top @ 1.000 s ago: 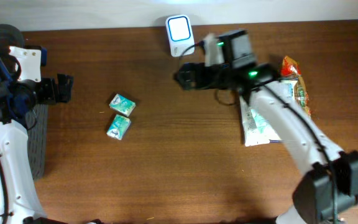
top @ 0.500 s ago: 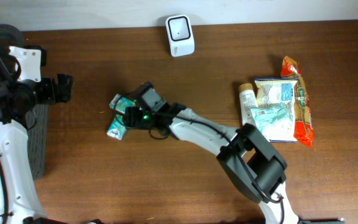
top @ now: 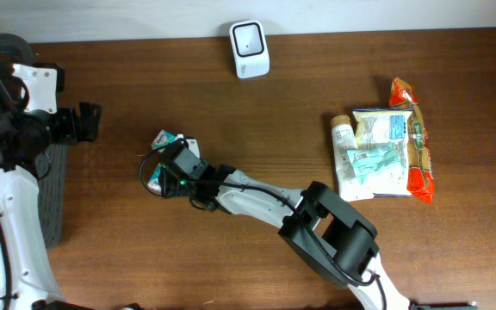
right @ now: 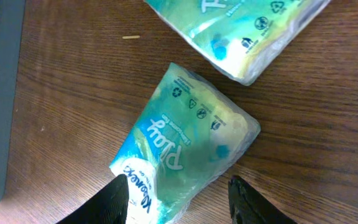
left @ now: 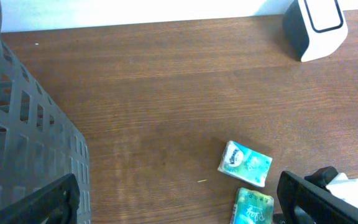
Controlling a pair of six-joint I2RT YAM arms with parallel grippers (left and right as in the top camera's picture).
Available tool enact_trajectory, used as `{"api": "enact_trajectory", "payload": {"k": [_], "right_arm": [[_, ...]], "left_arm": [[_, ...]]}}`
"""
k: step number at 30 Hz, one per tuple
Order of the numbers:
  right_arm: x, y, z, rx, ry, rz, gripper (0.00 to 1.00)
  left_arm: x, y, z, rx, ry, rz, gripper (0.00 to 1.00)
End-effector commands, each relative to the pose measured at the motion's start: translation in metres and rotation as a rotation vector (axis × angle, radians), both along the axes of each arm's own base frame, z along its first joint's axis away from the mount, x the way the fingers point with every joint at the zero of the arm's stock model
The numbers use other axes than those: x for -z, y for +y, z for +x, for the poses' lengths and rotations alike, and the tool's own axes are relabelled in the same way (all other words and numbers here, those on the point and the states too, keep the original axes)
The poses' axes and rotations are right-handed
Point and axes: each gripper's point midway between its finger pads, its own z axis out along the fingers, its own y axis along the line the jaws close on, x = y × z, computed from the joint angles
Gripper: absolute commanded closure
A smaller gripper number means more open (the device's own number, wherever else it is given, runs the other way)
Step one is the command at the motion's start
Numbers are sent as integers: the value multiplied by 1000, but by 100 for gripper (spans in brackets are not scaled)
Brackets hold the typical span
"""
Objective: Scan the item barcode
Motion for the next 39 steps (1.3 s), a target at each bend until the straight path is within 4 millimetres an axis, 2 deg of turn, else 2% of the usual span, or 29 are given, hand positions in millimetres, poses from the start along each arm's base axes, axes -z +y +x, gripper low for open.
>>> {"api": "enact_trajectory", "payload": {"k": [1, 3, 8, 11, 14, 15, 18, 19, 21, 22, 23, 24, 25, 26, 27, 30, 31, 33, 34, 37, 39], "right_arm": [[9, 11, -7, -62, -5, 7, 55], [10, 9, -8, -93, -23, -15, 59], [17, 3, -10, -113, -29, -56, 60], [30, -3, -8, -107, -8, -76, 62], [34, -11, -6, -101, 22, -90, 82], [30, -13, -4, -112, 48, -63, 95], [5, -24, 2, -130, 88, -17, 96], [-9, -28, 1, -196, 73, -12, 96], [-35, -48, -3, -329, 42, -65, 96], [-49, -73, -9, -470, 11, -166, 96], [-52, -86, -13, -562, -6, -221, 96], [-52, -100, -17, -650, -17, -276, 96], [-45, -125, -19, -738, -21, -382, 96], [-39, -146, -14, -767, -23, -473, 96], [-37, -158, -8, -792, -38, -523, 96], [-37, -168, 1, -911, -114, -551, 96], [-37, -172, 5, -912, -117, -554, 88], [-37, -176, 8, -885, -103, -551, 54], [-37, -179, 12, -838, -88, -543, 46], [-39, -194, 32, -660, -27, -466, 45], [-38, -206, 38, -605, 29, -356, 45]], "left_arm": [[-2, -1, 0, 13, -9, 4, 1], [-2, -1, 0, 13, -9, 4, 1], [-2, -1, 0, 13, -9, 4, 1], [-2, -1, 0, 13, -9, 4, 1], [-2, -1, 0, 13, -9, 4, 1], [-2, -1, 0, 13, -9, 4, 1], [-2, -1, 0, 13, -9, 4, 1], [-2, -1, 0, 13, -9, 4, 1], [-2, -1, 0, 13, -9, 4, 1], [-2, -1, 0, 13, -9, 4, 1], [-2, -1, 0, 13, -9, 4, 1], [-2, -1, 0, 13, -9, 4, 1], [-2, -1, 0, 13, -9, 4, 1], [-2, -1, 0, 13, -10, 4, 1], [-2, -1, 0, 13, -9, 4, 1], [-2, -1, 0, 13, -9, 4, 1], [-2, -1, 0, 13, -10, 4, 1], [-2, -1, 0, 13, -9, 4, 1], [-2, -1, 0, 13, -9, 4, 1], [-2, -1, 0, 13, -9, 4, 1], [-2, -1, 0, 13, -9, 4, 1]]}}
